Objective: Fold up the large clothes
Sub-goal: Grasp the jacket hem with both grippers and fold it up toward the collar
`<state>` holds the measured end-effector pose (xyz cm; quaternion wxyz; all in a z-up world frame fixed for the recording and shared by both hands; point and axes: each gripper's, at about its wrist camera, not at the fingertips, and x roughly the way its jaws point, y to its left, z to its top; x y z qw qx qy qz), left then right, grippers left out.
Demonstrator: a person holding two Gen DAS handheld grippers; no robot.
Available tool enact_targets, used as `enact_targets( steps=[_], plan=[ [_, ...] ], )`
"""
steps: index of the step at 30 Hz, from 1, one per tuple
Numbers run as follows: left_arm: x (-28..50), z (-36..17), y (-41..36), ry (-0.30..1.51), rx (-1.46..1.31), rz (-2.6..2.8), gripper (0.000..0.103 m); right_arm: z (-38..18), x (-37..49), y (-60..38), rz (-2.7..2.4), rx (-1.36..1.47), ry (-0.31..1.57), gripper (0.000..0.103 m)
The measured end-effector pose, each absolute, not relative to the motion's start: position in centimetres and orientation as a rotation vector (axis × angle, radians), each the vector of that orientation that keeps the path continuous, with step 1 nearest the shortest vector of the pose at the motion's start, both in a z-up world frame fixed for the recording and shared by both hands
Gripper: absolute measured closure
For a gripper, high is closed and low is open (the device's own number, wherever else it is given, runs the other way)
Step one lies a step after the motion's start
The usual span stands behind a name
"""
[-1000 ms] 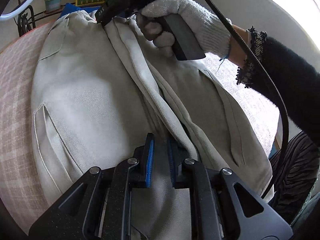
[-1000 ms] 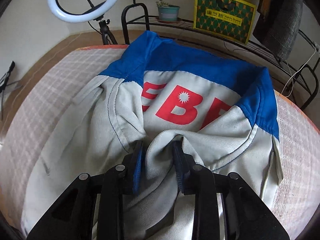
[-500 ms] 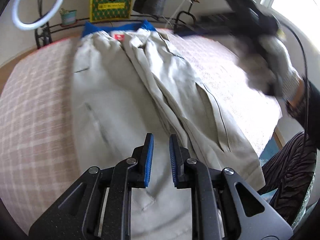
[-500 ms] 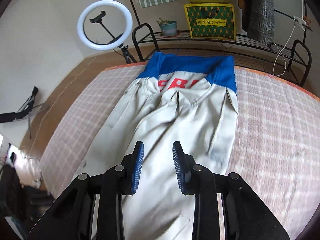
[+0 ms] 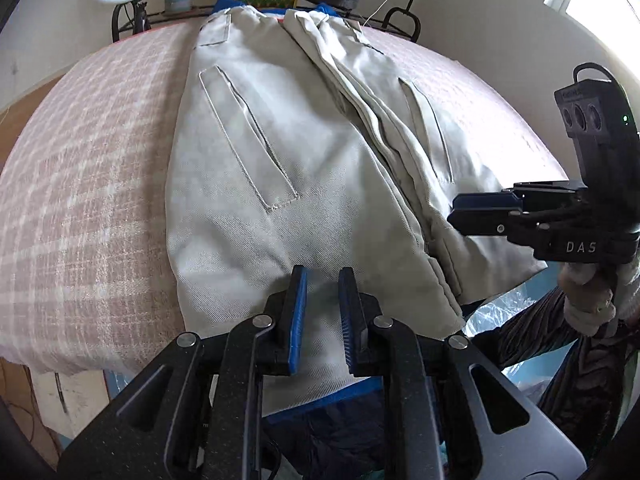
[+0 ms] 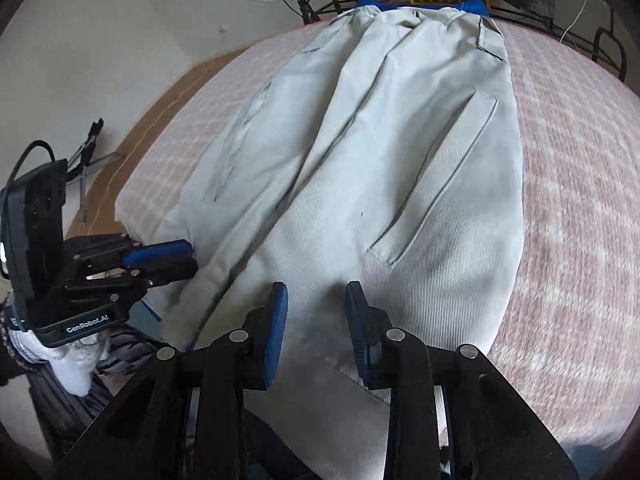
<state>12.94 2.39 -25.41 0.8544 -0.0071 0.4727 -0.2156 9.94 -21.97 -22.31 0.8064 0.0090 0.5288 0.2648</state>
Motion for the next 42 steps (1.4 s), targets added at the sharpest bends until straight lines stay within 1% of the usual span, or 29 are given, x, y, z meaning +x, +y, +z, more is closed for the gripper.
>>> enact_targets(
  steps=[1, 3, 5, 6, 7, 8, 9, 10, 11, 12, 14, 17, 21, 29, 34, 35, 37, 38, 40, 41, 42],
  plan=[
    [12.6, -25.4, 2.3, 0.976, 0.002, -0.459, 0.088, -22.5, 9.4, -22.0, 0.559, 0.013, 1.104, 0.074],
    [12.2, -25.2, 2.4, 0.979, 0.016, -0.462, 0.088, -22.2, 8.8, -22.0, 0.548, 0.001, 1.107, 0.074],
    [11.8, -24.7, 2.8, 0.992, -0.006, -0.469, 0.081, -21.4, 8.4, -22.4, 0.571, -0.003, 1.126, 0.074],
    [11.6, -24.5, 3.1, 0.996, -0.014, -0.473, 0.079, -21.1, 7.9, -22.7, 0.577, -0.007, 1.125, 0.074],
    [11.4, -24.0, 3.3, 1.0, -0.026, -0.477, 0.075, -20.7, 7.6, -23.2, 0.583, -0.008, 1.127, 0.073],
    [11.2, -23.5, 3.7, 1.002, -0.046, -0.479, 0.068, -20.2, 7.2, -24.0, 0.583, 0.0, 1.127, 0.072],
    [11.0, -23.0, 4.3, 1.002, -0.072, -0.474, 0.063, -19.7, 6.9, -24.8, 0.576, 0.021, 1.126, 0.067],
    [10.9, -22.5, 5.1, 0.999, -0.108, -0.455, 0.049, -19.2, 6.7, -25.9, 0.563, 0.048, 1.12, 0.056],
    [10.5, -22.0, 5.9, 0.996, -0.145, -0.435, 0.042, -18.8, 6.6, -26.9, 0.542, 0.076, 1.108, 0.048],
    [10.5, -21.7, 6.9, 0.999, -0.191, -0.42, 0.042, -18.4, 6.6, -28.1, 0.512, 0.106, 1.098, 0.036],
    [10.9, -21.6, 9.0, 1.03, -0.287, -0.401, 0.042, -18.3, 6.8, -30.1, 0.485, 0.167, 1.105, 0.035],
    [11.7, -22.3, 11.9, 1.089, -0.433, -0.367, 0.042, -19.3, 7.2, -32.5, 0.48, 0.303, 1.175, 0.035],
    [12.9, -23.9, 13.6, 1.169, -0.569, -0.368, 0.042, -21.2, 7.3, -34.1, 0.528, 0.446, 1.267, 0.035],
    [13.8, -27.6, 12.0, 1.335, -0.674, -0.437, 0.042, -23.9, 8.0, -33.2, 0.567, 0.547, 1.358, 0.035],
    [14.0, -28.9, 11.3, 1.379, -0.726, -0.461, 0.042, -24.8, 8.3, -31.9, 0.601, 0.578, 1.399, 0.035],
    [14.1, -28.9, 11.3, 1.382, -0.737, -0.46, 0.044, -25.1, 8.4, -31.7, 0.614, 0.594, 1.409, 0.036],
    [14.2, -28.9, 11.1, 1.385, -0.731, -0.456, 0.051, -25.3, 8.3, -31.0, 0.634, 0.611, 1.419, 0.047],
    [14.1, -28.6, 10.8, 1.382, -0.713, -0.454, 0.053, -25.3, 8.3, -30.6, 0.638, 0.601, 1.424, 0.05],
    [14.1, -28.0, 9.9, 1.373, -0.677, -0.447, 0.059, -25.6, 8.5, -30.2, 0.641, 0.569, 1.438, 0.068],
    [14.0, -27.8, 9.7, 1.369, -0.663, -0.445, 0.061, -25.7, 8.5, -30.1, 0.646, 0.575, 1.443, 0.07],
    [13.9, -27.6, 9.6, 1.363, -0.647, -0.443, 0.062, -25.9, 8.3, -30.1, 0.648, 0.587, 1.441, 0.075]
  ],
)
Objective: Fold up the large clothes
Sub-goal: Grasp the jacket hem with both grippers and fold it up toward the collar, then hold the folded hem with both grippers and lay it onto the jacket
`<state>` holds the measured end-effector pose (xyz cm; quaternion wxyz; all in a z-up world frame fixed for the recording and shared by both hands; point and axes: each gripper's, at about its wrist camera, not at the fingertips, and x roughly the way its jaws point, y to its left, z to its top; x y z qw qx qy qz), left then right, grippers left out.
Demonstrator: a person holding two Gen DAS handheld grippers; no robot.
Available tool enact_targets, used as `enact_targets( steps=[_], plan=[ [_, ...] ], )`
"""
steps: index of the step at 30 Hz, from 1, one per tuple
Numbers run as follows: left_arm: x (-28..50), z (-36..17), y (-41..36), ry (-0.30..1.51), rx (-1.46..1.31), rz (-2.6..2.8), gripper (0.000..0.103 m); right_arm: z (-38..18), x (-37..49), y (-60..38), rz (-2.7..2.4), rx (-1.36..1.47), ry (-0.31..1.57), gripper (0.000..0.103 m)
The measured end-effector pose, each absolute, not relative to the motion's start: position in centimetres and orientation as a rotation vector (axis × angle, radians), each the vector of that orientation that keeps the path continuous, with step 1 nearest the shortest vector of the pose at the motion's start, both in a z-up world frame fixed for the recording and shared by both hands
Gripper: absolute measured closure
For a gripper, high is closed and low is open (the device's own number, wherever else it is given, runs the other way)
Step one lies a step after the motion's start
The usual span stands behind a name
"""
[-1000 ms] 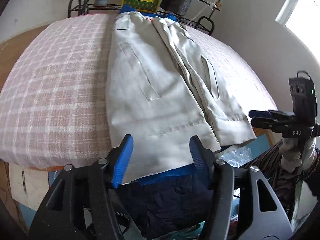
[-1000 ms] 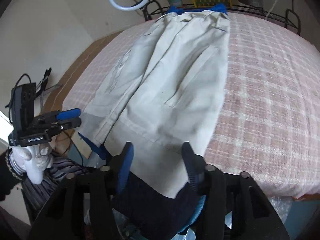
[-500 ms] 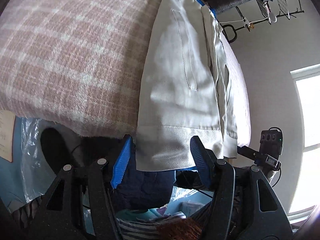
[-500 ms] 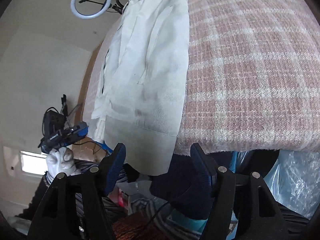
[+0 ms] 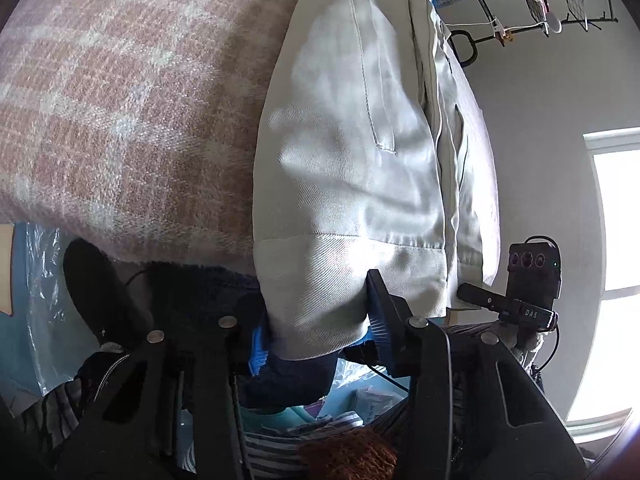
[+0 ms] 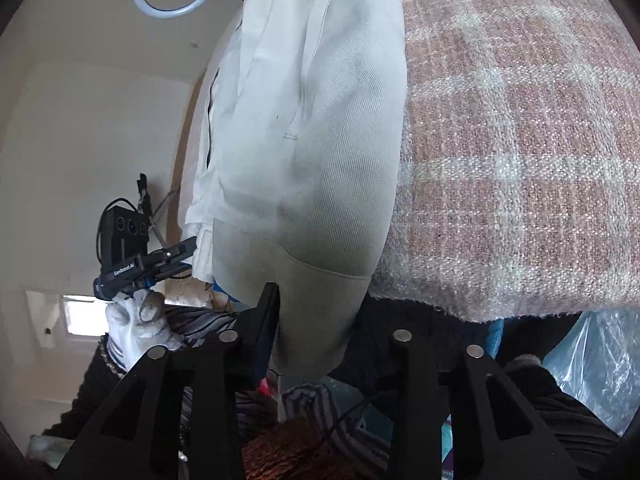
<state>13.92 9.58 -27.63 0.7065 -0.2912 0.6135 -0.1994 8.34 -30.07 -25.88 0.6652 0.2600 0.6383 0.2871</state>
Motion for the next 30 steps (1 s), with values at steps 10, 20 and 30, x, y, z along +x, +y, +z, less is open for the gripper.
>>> enact_targets(
  steps=[10, 20, 30],
  plan=[
    [13.5, -23.4, 8.7, 1.28, -0.635, -0.475, 0.072, -24.7, 8.3, -30.4, 0.692, 0.684, 1.367, 0.093],
    [16.1, -18.6, 8.5, 1.168, -0.716, -0.527, 0.074, -21.5, 10.8, -31.6, 0.735, 0.863, 1.241, 0.094],
    [22.6, -15.3, 8.0, 1.045, -0.735, -0.503, 0.075, -17.6, 17.9, -31.3, 0.682, 0.834, 1.109, 0.094]
  ],
)
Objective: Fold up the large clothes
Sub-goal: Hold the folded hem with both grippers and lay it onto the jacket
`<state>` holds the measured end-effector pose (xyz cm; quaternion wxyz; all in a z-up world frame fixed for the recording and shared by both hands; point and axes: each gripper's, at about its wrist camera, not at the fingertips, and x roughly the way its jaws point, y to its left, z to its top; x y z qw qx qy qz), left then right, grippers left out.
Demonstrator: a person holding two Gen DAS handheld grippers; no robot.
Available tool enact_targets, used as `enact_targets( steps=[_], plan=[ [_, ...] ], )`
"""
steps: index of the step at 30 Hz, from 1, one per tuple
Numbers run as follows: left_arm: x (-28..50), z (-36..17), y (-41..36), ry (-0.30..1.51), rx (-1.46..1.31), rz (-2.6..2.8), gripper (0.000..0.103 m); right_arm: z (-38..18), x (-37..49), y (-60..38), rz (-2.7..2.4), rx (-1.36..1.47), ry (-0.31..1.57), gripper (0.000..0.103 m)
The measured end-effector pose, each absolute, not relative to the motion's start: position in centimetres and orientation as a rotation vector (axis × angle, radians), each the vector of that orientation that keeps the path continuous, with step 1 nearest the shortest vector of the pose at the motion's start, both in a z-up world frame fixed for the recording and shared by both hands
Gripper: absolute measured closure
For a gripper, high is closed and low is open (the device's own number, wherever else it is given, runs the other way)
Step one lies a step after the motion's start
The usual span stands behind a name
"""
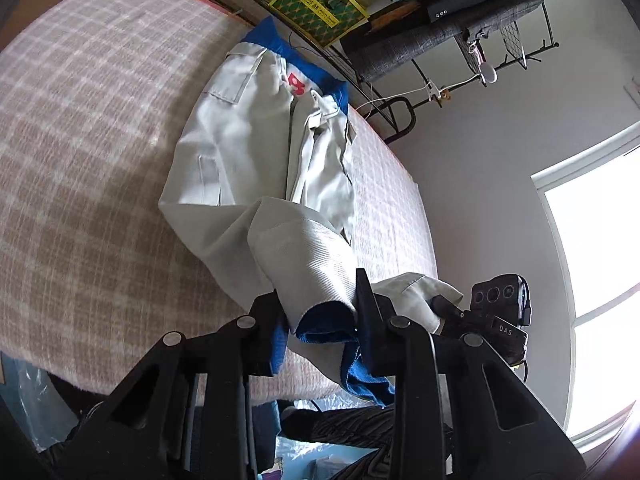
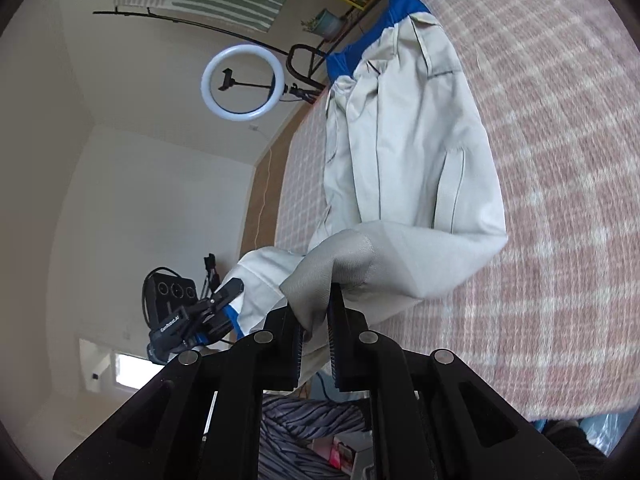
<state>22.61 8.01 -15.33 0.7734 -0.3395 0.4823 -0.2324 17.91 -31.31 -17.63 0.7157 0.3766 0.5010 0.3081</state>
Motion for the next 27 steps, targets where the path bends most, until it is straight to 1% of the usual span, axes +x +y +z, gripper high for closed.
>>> enact_targets(
  steps=[8, 17, 24, 27],
  plan=[
    [28.3, -17.0, 7.9, 1.036, -0.795, -0.446, 0.076, -18.2, 23.5, -31.3, 0.615, 0.833, 1.101, 0.094],
    [34.4, -20.2, 8.0, 1.097, -0.846, -0.371, 0.076, -20.6, 29.3, -32.2, 0.499, 0.862, 1.157, 0.094],
    [37.7, -22.5, 7.5, 1.135, -0.817, -0.313, 0.076, -23.0, 32.3, -32.3, 0.427, 0.849, 1.195, 0.094],
    [38.4, -22.6, 7.3, 1.116, -0.769, -0.287, 0.074, -23.8, 33.3, -32.4, 0.419, 0.848, 1.204, 0.094]
  ],
)
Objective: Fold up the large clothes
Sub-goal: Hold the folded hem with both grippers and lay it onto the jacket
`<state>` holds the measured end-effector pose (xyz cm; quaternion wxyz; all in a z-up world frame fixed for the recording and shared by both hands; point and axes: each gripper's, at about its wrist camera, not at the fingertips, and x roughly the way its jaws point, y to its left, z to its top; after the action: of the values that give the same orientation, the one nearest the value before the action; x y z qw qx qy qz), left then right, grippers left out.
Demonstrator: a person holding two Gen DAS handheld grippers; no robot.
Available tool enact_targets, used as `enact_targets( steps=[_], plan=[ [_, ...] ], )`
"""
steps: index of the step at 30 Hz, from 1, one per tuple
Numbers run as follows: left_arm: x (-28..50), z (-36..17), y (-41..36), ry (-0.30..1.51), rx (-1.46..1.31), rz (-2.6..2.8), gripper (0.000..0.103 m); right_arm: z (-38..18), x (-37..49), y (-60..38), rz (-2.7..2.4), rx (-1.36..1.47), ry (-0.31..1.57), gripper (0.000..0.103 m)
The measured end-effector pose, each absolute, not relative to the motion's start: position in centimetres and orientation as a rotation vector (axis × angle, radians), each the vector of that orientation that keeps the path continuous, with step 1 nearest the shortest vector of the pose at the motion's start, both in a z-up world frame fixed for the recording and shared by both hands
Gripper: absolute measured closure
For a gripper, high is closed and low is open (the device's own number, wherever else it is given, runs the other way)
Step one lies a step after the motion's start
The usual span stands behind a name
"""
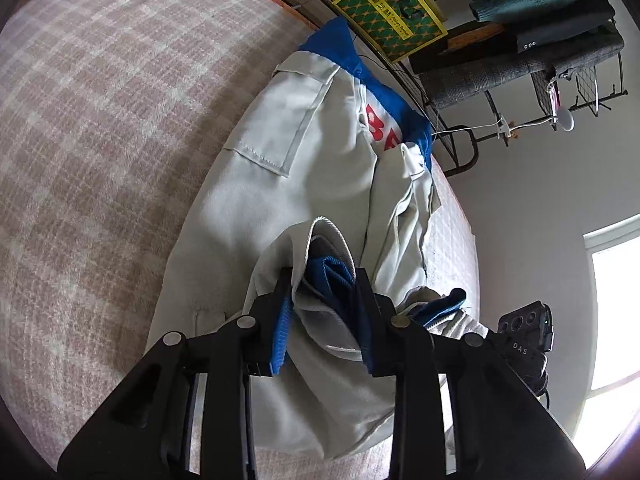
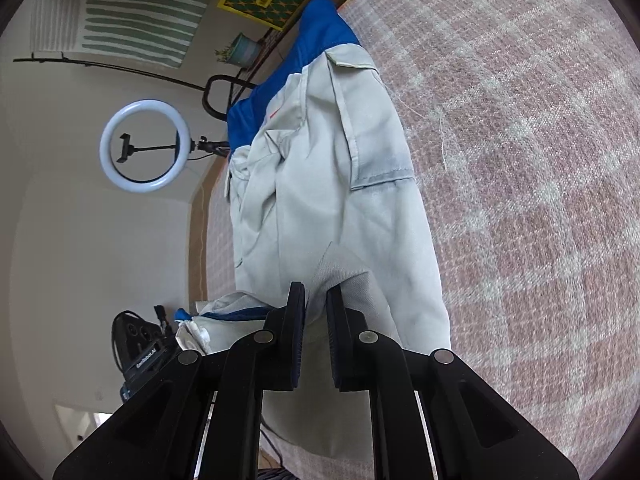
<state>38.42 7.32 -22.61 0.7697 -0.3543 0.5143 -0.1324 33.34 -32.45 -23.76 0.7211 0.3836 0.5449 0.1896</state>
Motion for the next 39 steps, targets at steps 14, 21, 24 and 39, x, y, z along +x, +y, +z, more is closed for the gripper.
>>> enact_targets(
  steps=[14, 21, 24, 39],
  plan=[
    [37.0, -21.3, 9.3, 1.036, -0.567, -0.364, 0.06, -19.1, 30.0, -35.6, 0.521, 0.566, 1.072, 0.063],
    [36.4, -25.5, 8.0, 1.145, -0.548, -0.436, 0.06, -23.5, 27.2, -33.5, 0.569, 0.512, 1.179, 0.063],
    [36.6, -25.4, 7.5, 1.144, -0.566, -0.46, 0.06, -23.7, 27.2, -32.8, 0.609, 0.517, 1.183, 0.063],
    [32.9, -23.3, 7.7, 1.052, -0.528, -0.404, 0.096, -23.2, 26.6, -31.6, 0.573, 0.514, 1.141, 0.098]
  ],
)
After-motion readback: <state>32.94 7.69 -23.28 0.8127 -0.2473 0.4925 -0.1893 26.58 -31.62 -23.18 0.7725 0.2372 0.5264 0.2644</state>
